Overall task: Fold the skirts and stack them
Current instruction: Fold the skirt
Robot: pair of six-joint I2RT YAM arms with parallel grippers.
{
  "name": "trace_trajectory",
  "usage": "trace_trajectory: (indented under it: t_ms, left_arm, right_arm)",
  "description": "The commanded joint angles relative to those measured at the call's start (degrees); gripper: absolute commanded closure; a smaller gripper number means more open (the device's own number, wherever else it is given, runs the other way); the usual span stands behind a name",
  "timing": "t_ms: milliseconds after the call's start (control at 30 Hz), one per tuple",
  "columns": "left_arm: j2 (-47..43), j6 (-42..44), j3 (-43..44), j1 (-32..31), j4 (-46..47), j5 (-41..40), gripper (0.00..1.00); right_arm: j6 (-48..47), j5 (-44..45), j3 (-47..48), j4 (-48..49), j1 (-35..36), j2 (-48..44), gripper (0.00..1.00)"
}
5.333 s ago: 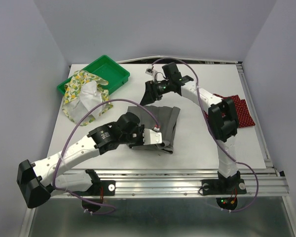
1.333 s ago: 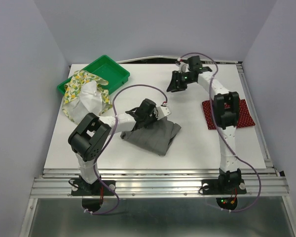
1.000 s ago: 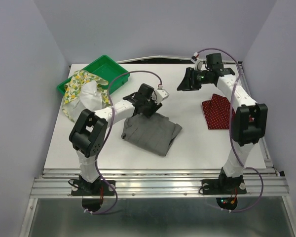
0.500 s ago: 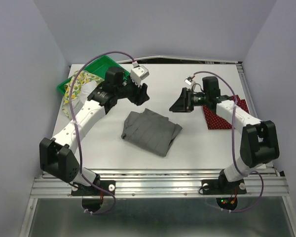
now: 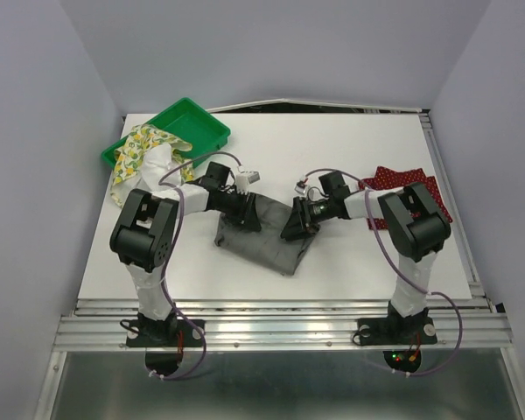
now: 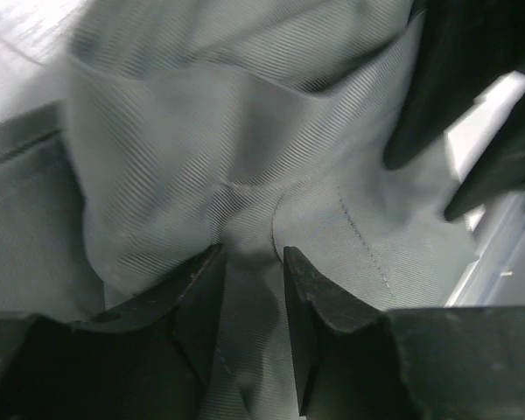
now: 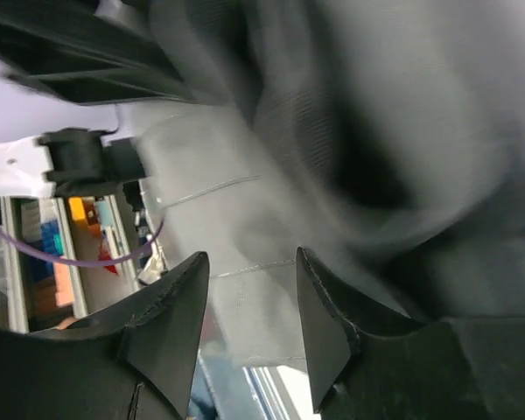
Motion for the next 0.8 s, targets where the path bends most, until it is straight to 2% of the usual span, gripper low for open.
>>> trace_trajectory:
  t_ms: [0, 67, 200, 267, 400, 500, 567, 667, 700, 733, 767]
  left_arm:
    - [5.1, -4.4, 2.9, 4.2, 4.2, 3.0, 0.56]
    - [8.0, -5.1, 3.5, 4.7, 4.7, 3.6, 0.57]
    - [9.5, -6.2, 3.3, 4.8, 6.1, 4.6, 0.57]
    - [8.8, -5.3, 3.9, 4.8, 6.1, 4.2, 0.53]
    - [2.5, 0.8, 8.7, 4.7, 1.2, 1.9, 0.43]
    - [-5.6, 8.1, 11.0, 3.8, -2.6, -4.1, 0.35]
    - [-11.5, 12.0, 11.7, 2.6, -5.7, -11.3, 0.29]
    - [-18.5, 19.7, 9.9, -2.9, -7.6, -24.8, 0.24]
    - [-20.1, 23.7, 8.7, -5.5, -7.3, -33.3, 0.23]
    - [-21.5, 25.6, 7.2, -11.5, -6.7, -37.7, 0.22]
    - [-24.0, 27.2, 4.1, -14.3, -6.0, -40.8, 0.22]
  right_arm:
    - [-7.1, 2.7, 7.4, -6.7, -1.8, 7.6, 0.52]
    - [-9.7, 3.6, 10.9, -10.0, -3.9, 12.3, 0.53]
    - [-15.8, 7.8, 20.4, -17.3, -5.5, 15.1, 0.54]
    - [-17.9, 7.9, 25.5, -21.2, -5.5, 14.9, 0.54]
    - [-17.3, 5.1, 28.6, -23.8, -5.5, 10.8, 0.50]
    - [-15.4, 4.6, 27.7, -23.9, -5.5, 4.2, 0.46]
    - [-13.9, 5.6, 26.1, -24.0, -5.5, -1.5, 0.38]
    - [-12.5, 10.3, 23.6, -23.9, -5.5, -8.5, 0.29]
    - [-12.1, 13.4, 21.0, -23.9, -5.5, -10.1, 0.25]
    - [-11.6, 14.7, 19.8, -23.9, -5.5, -11.3, 0.23]
    - [-11.1, 15.8, 18.5, -23.8, -5.5, -13.4, 0.21]
